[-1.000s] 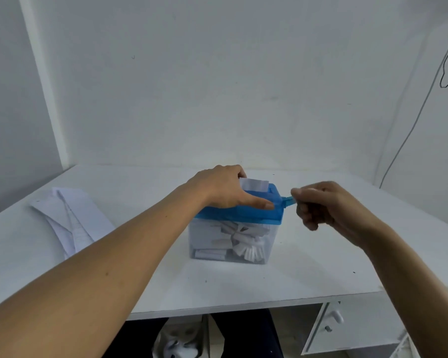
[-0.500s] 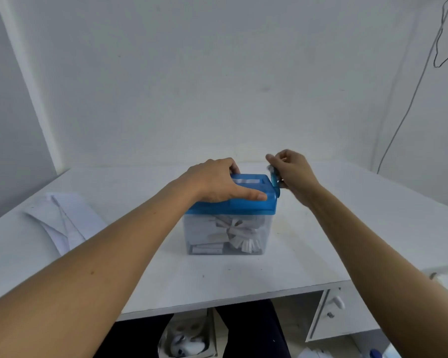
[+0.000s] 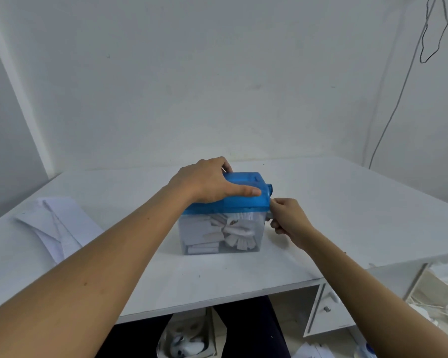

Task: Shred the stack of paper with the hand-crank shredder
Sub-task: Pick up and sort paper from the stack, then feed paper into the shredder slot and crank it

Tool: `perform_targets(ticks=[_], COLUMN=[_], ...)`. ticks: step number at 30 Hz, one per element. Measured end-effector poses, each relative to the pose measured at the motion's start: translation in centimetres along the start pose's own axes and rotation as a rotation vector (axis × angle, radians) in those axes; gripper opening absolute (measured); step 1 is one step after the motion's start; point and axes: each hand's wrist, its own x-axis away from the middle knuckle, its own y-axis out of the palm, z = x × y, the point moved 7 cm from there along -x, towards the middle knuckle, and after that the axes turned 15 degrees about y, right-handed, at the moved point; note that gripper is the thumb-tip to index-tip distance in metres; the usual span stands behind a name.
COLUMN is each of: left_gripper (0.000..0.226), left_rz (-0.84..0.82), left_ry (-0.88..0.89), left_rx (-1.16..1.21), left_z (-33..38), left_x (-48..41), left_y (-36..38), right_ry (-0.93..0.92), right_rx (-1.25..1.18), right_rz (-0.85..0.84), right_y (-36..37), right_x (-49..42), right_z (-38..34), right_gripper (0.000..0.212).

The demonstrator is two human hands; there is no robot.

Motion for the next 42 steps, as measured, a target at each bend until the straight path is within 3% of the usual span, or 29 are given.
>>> perform_targets(ticks=[7, 11, 14, 18, 22, 26, 33, 38, 42], left_gripper=[0.092, 0.095, 0.094, 0.092, 0.093, 0.092, 0.086, 0.086, 0.072], left_rz=[-0.009, -0.045, -0.062, -0.057, -0.065, -0.084, -0.071, -0.123, -0.025], left_ry=[-0.033, -0.031, -0.012, -0.001, 0.021, 0.032, 0.01, 0.013, -0.003], left_rx=[0.026, 0.036, 0.019, -0.008, 0.0, 0.01, -0.008, -0.043, 0.406], left_z=[0.1, 0.1, 0.2, 0.4, 0.4, 0.5, 0.7, 0.6, 0.8], left_x=[0.0, -0.1, -0.2, -0.1, 0.0, 0.2, 0.4, 0.1, 0.0], left_y=[-0.1, 0.0, 0.1, 0.0, -0.2, -0.1, -0.2, -0.1, -1.0], right_ry=[0.067, 0.115, 0.032, -0.037, -0.002, 0.142, 0.179, -0.027, -0.299], right_rx=[0.214, -0.074, -0.141, -0.158, 0.0, 0.028, 0.091, 0.069, 0.074], right_rz=[-0.181, -0.314, -0.378, -0.219, -0.069, -0.085, -0.176, 0.166, 0.36], right_y=[-0.6, -3.4, -3.9, -3.2, -2.3, -0.8, -0.2, -2.4, -3.6], right_x=[5.0, 7.6, 8.1, 5.4, 2.4, -0.3, -0.1, -0.1, 3.2], right_z=[-0.8, -5.2, -8.8, -9.2, -8.3, -4.4, -1.1, -2.9, -7.9], right_gripper=[0.035, 0.04, 0.029, 0.022, 0.035, 0.014, 0.014, 0.013, 0.007])
